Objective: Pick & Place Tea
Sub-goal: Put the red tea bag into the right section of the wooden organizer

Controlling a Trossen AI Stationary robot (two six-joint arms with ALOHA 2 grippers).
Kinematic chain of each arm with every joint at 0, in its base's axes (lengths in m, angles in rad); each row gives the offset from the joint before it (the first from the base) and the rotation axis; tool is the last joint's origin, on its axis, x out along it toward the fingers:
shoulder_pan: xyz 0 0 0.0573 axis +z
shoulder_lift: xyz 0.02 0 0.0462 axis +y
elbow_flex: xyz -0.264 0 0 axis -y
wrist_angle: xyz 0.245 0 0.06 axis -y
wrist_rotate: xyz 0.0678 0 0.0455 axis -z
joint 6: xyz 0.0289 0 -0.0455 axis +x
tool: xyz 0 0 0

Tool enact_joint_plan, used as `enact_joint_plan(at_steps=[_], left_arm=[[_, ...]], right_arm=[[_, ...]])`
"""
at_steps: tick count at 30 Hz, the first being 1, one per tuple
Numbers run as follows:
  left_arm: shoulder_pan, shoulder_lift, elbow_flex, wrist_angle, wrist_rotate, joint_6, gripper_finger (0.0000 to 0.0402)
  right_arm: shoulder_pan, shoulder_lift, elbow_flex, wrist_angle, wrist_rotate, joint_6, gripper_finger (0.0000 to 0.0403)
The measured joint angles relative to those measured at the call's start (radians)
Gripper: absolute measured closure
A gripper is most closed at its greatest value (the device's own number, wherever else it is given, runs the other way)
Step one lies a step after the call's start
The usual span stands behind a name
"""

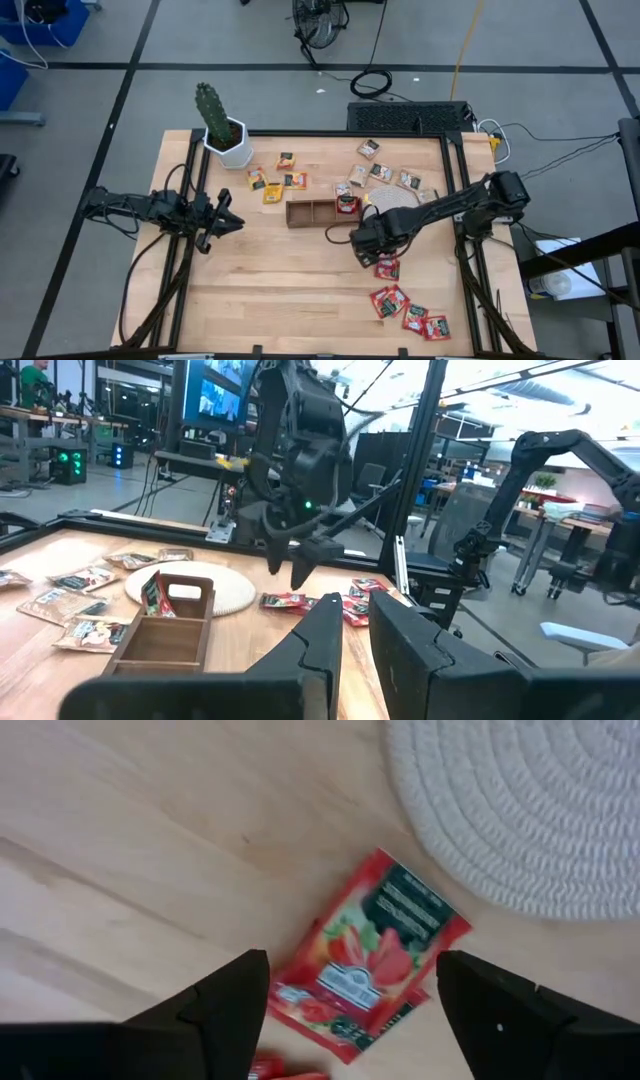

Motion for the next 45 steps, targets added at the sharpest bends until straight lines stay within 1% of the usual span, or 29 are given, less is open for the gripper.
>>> enact_joint_plan(at_steps=[4, 10, 14, 19, 24, 28, 34, 37, 41, 43, 45], left_arm=[[0.0, 0.0, 0.0, 0.0, 0.0, 0.0, 0.0344], [0.0, 0.0, 0.0, 0.0, 0.0, 0.0, 0.0344], [0.0, 0.0, 0.0, 0.0, 0.0, 0.0, 0.0344], [0.0, 0.0, 0.0, 0.0, 0.0, 0.0, 0.0344], [0.0, 0.0, 0.0, 0.0, 0.0, 0.0, 0.0344], [0.0, 0.0, 0.0, 0.0, 0.0, 0.0, 0.0344], [0.0, 0.0, 0.0, 0.001, 0.0, 0.0, 0.0344], [0.0, 0.0, 0.0, 0.0, 0.0, 0.0, 0.0344], [0.0, 0.0, 0.0, 0.0, 0.0, 0.0, 0.0344], [0.0, 0.0, 0.0, 0.0, 0.0, 0.0, 0.0344], [0.0, 0.0, 0.0, 0.0, 0.0, 0.0, 0.0344]], right_arm=[[0.008, 0.001, -0.089, 0.112, -0.005, 0.042, 0.0135], [0.007, -0.002, -0.208, 0.315, -0.067, 0.093, 0.0136], [0.007, -0.006, -0.255, 0.34, -0.104, 0.102, 0.0136], [0.007, -0.018, -0.261, 0.349, -0.105, 0.107, 0.014], [0.008, -0.057, -0.267, 0.359, -0.101, 0.145, 0.017], [0.009, -0.091, -0.267, 0.36, -0.077, 0.157, 0.0212], [0.021, -0.098, -0.267, 0.367, -0.077, 0.156, 0.0281], [0.032, -0.099, -0.266, 0.367, -0.082, 0.147, 0.0306], [0.033, -0.099, -0.266, 0.367, -0.112, 0.124, 0.0313], [0.033, -0.099, -0.265, 0.367, -0.132, 0.119, 0.0304], [0.033, -0.099, -0.265, 0.367, -0.134, 0.095, 0.0286]])
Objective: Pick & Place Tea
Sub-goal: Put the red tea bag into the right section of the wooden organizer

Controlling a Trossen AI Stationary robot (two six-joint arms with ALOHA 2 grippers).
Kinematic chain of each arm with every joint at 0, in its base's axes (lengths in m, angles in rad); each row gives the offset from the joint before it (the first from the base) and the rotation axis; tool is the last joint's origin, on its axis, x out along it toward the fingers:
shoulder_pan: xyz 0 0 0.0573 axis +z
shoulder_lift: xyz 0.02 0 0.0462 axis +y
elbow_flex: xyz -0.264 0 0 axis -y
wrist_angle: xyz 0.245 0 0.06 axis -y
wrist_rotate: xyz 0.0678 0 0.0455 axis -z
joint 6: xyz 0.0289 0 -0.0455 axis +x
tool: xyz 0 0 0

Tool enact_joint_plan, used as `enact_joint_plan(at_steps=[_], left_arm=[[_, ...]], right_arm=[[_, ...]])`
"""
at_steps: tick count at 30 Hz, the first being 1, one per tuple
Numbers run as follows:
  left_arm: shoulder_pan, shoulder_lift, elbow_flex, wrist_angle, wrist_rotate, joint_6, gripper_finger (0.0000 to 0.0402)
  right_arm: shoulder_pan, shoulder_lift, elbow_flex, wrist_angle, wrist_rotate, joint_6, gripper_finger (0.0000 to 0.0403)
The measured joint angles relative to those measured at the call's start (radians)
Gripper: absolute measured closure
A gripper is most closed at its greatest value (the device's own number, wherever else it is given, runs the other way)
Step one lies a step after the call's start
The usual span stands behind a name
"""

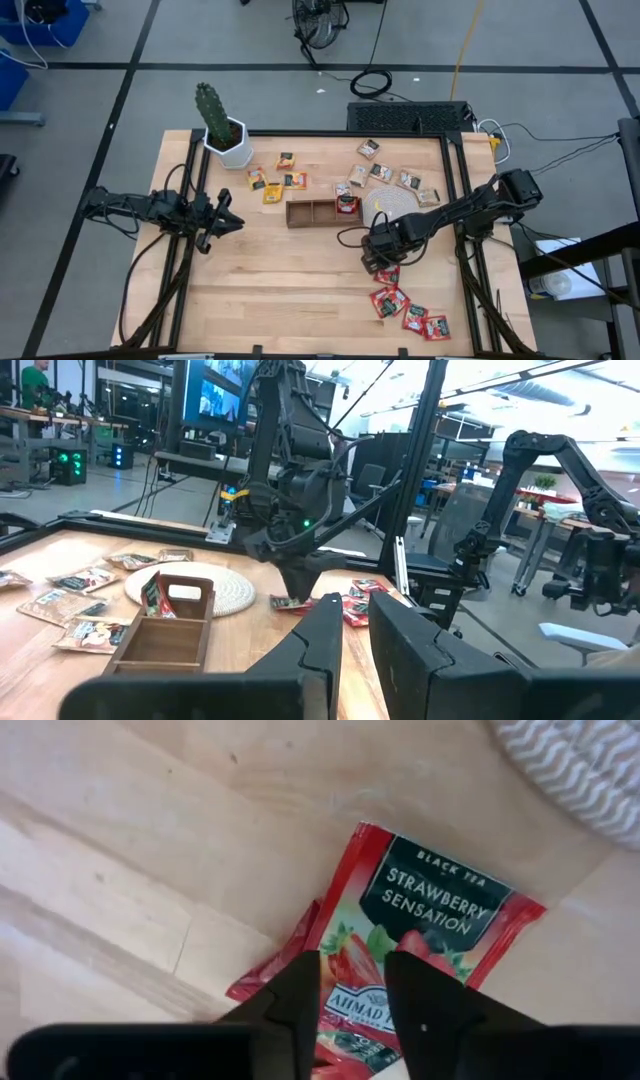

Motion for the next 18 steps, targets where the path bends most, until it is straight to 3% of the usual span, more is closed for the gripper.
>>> enact_joint_plan(at_steps=[11, 18], left_arm=[[0.0, 0.0, 0.0, 0.0, 0.0, 0.0, 0.0344], [0.0, 0.0, 0.0, 0.0, 0.0, 0.0, 0.0344]], right_arm=[[-0.001, -0.002, -0.057, 0.01, 0.025, -0.003, 0.0134], [-0.002, -0.005, -0.156, 0.146, -0.023, 0.104, 0.0119]])
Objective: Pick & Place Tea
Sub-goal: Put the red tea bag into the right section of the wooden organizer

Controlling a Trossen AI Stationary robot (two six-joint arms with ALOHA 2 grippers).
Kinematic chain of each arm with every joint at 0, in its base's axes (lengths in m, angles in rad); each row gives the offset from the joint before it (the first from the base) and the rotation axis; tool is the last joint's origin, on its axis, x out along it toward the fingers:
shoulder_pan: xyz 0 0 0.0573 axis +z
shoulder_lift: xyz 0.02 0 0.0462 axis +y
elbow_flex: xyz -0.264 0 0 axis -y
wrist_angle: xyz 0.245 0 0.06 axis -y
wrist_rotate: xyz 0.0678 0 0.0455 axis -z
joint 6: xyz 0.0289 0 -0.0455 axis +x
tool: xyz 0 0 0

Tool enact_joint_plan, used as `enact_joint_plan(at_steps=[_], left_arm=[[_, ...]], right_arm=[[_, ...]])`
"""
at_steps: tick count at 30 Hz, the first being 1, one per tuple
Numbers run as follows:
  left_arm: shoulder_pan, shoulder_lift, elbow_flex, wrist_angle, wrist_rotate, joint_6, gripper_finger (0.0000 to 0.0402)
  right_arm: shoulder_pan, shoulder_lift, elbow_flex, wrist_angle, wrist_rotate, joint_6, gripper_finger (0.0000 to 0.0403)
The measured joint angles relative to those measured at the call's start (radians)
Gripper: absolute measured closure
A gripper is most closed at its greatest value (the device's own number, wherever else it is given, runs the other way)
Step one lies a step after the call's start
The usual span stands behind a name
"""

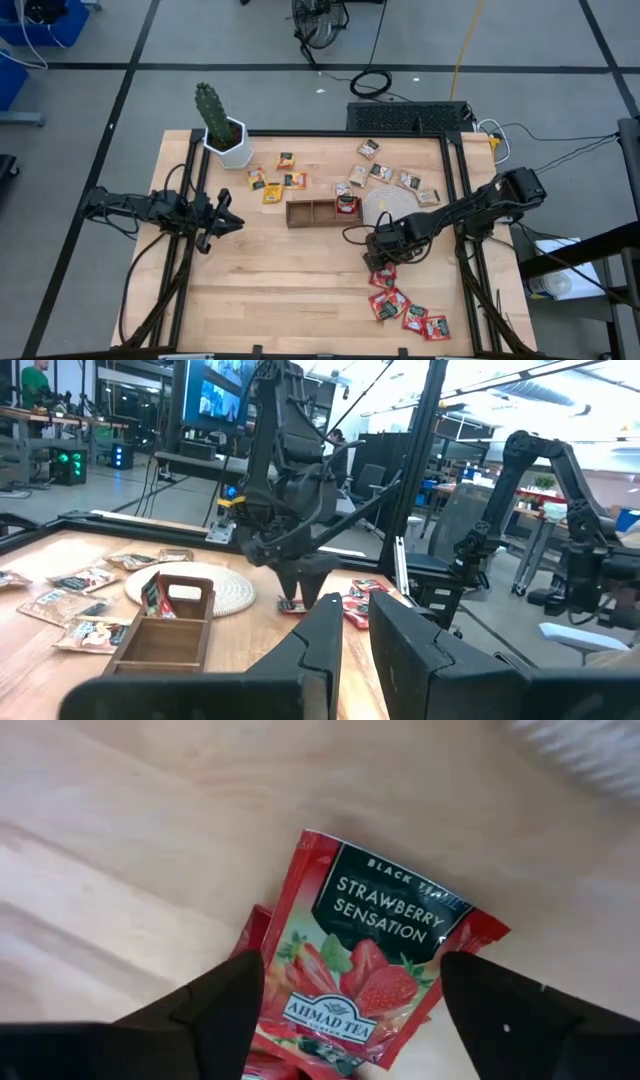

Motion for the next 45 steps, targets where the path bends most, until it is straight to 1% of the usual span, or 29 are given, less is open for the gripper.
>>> enact_joint_plan(at_steps=[3, 6, 11, 16, 21, 22, 24, 27, 29, 31, 33, 37, 40, 42, 43, 45], left_arm=[[0.0, 0.0, 0.0, 0.0, 0.0, 0.0, 0.0344], [0.0, 0.0, 0.0, -0.001, 0.0, 0.0, 0.0344], [0.0, 0.0, 0.0, 0.0, 0.0, 0.0, 0.0344], [0.0, 0.0, 0.0, 0.0, 0.0, 0.0, 0.0344], [0.0, 0.0, 0.0, 0.0, 0.0, 0.0, 0.0344], [0.0, 0.0, 0.0, 0.0, 0.0, 0.0, 0.0344], [0.0, 0.0, 0.0, 0.0, 0.0, 0.0, 0.0344], [0.0, 0.0, 0.0, 0.0, 0.0, 0.0, 0.0344], [0.0, 0.0, 0.0, 0.0, 0.0, 0.0, 0.0344], [0.0, 0.0, 0.0, 0.0, 0.0, 0.0, 0.0344], [0.0, 0.0, 0.0, 0.0, 0.0, 0.0, 0.0344], [0.0, 0.0, 0.0, -0.001, 0.0, 0.0, 0.0344], [0.0, 0.0, 0.0, 0.0, 0.0, 0.0, 0.0344], [0.0, 0.0, 0.0, 0.0, 0.0, 0.0, 0.0344], [0.0, 0.0, 0.0, 0.0, 0.0, 0.0, 0.0344], [0.0, 0.0, 0.0, 0.0, 0.0, 0.0, 0.0344]], right_arm=[[0.0, 0.0, -0.004, 0.002, -0.002, -0.004, 0.0138], [0.0, 0.001, -0.005, -0.005, 0.0, -0.007, 0.0168], [0.0, 0.001, -0.006, -0.016, 0.016, -0.022, 0.0229], [0.001, 0.002, -0.006, -0.018, 0.045, -0.084, 0.0301], [0.001, 0.003, -0.007, -0.01, 0.153, -0.191, 0.0384], [0.001, 0.003, -0.007, -0.008, 0.18, -0.218, 0.0393], [0.002, 0.004, -0.007, 0.006, 0.253, -0.253, 0.0395], [0.01, 0.004, -0.007, 0.058, 0.39, -0.332, 0.0396], [0.021, 0.005, -0.009, 0.121, 0.494, -0.392, 0.04], [0.033, 0.009, -0.011, 0.183, 0.559, -0.463, 0.04], [0.051, 0.011, -0.015, 0.268, 0.607, -0.552, 0.0397], [0.119, 0.008, -0.012, 0.504, 0.685, -0.702, 0.04], [0.188, 0.008, -0.032, 0.711, 0.737, -0.877, 0.0401], [0.225, 0.008, -0.056, 0.891, 0.754, -1.022, 0.0401], [0.238, 0.007, -0.069, 0.974, 0.753, -1.075, 0.0402], [0.255, 0.006, -0.087, 1.088, 0.716, -1.172, 0.0402]])
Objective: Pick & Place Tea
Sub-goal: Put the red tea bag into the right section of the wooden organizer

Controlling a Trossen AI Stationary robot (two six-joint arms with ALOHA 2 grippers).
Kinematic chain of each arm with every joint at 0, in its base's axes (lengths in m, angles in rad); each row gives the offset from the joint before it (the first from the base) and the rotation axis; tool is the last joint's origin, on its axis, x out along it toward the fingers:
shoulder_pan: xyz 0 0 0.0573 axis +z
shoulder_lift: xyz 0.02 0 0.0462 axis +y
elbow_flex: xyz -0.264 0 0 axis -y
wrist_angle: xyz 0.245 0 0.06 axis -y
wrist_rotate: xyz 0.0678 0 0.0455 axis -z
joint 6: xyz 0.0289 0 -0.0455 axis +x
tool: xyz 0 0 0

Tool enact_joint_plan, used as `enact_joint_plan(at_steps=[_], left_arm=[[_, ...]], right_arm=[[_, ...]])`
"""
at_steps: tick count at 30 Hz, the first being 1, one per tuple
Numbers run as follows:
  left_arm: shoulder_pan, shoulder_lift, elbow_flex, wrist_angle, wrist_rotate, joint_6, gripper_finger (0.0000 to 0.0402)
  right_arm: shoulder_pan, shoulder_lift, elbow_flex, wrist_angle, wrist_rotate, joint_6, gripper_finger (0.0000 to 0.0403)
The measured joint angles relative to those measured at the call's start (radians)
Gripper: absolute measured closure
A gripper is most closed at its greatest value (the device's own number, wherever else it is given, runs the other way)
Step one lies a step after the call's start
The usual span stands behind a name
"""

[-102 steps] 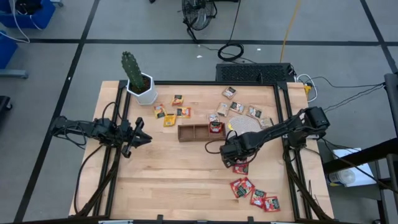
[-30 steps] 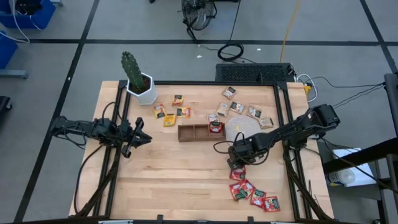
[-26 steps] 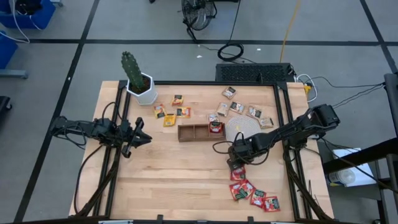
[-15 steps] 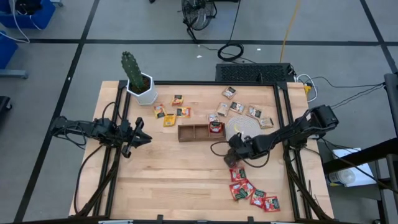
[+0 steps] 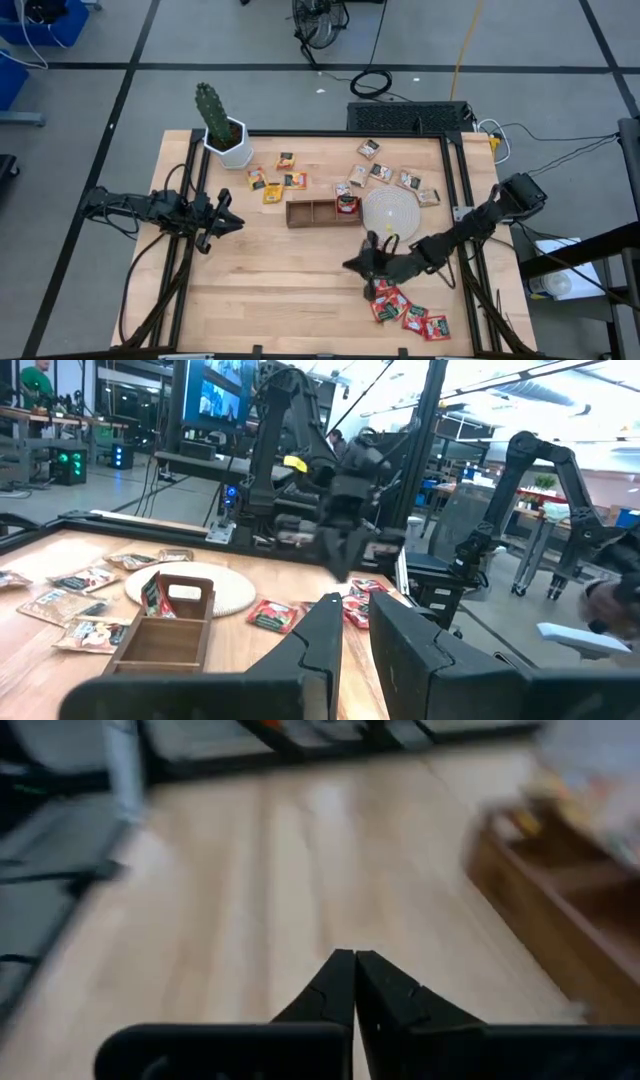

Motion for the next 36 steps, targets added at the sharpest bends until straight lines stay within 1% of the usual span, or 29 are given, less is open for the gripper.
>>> enact_joint_plan(at_steps=[2, 4, 6, 8, 10, 12, 14, 15, 16, 18, 19, 21, 23, 25, 27, 30, 34, 36], left_arm=[[0.0, 0.0, 0.0, 0.0, 0.0, 0.0, 0.0344], [0.0, 0.0, 0.0, 0.0, 0.0, 0.0, 0.0344], [0.0, 0.0, 0.0, 0.0, 0.0, 0.0, 0.0344], [0.0, 0.0, 0.0, 0.0, 0.0, 0.0, 0.0344], [0.0, 0.0, 0.0, -0.001, 0.0, 0.0, 0.0344], [0.0, 0.0, 0.0, 0.0, 0.0, 0.0, 0.0344], [0.0, 0.0, 0.0, -0.001, 0.0, 0.0, 0.0344], [0.0, 0.0, 0.0, -0.001, 0.0, 0.0, 0.0344], [0.0, 0.0, 0.0, 0.0, 0.0, 0.0, 0.0344], [0.0, 0.0, 0.0, 0.0, 0.0, 0.0, 0.0344], [0.0, 0.0, 0.0, 0.0, 0.0, 0.0, 0.0344], [0.0, 0.0, 0.0, 0.0, 0.0, 0.0, 0.0344], [0.0, 0.0, 0.0, -0.001, 0.0, 0.0, 0.0344], [0.0, 0.0, 0.0, 0.0, 0.0, 0.0, 0.0344], [0.0, 0.0, 0.0, -0.001, 0.0, 0.0, 0.0344], [0.0, 0.0, 0.0, -0.001, 0.0, 0.0, 0.0344], [0.0, 0.0, 0.0, -0.001, 0.0, 0.0, 0.0344], [0.0, 0.0, 0.0, 0.0, 0.0, 0.0, 0.0344]], right_arm=[[0.002, 0.0, -0.01, 0.071, -0.084, -0.114, 0.0401], [0.002, -0.007, -0.011, 0.094, -0.154, -0.193, 0.04], [-0.001, -0.021, -0.007, 0.082, -0.156, -0.241, 0.04], [-0.007, -0.047, 0.018, -0.015, -0.106, -0.272, 0.0392], [-0.008, -0.077, 0.074, -0.215, -0.052, -0.292, 0.0371], [-0.007, -0.089, 0.167, -0.454, 0.002, -0.284, 0.0338], [-0.006, -0.089, 0.27, -0.711, 0.033, -0.219, 0.0295], [-0.008, -0.085, 0.324, -0.85, 0.033, -0.156, 0.0271], [-0.021, -0.079, 0.38, -0.99, 0.007, -0.082, 0.0248], [-0.062, -0.06, 0.475, -1.243, -0.088, 0.08, 0.0203], [-0.087, -0.048, 0.509, -1.345, -0.142, 0.152, 0.0183], [-0.135, -0.023, 0.53, -1.471, -0.223, 0.22, 0.0147], [-0.169, 0.001, 0.511, -1.508, -0.262, 0.24, 0.0118], [-0.189, 0.018, 0.476, -1.471, -0.293, 0.233, 0.0098], [-0.202, 0.029, 0.441, -1.419, -0.299, 0.217, 0.0086], [-0.217, 0.044, 0.392, -1.343, -0.304, 0.21, 0.0079], [-0.239, 0.065, 0.355, -1.288, -0.365, 0.213, 0.0083], [-0.244, 0.07, 0.328, -1.256, -0.378, 0.213, 0.0086]])
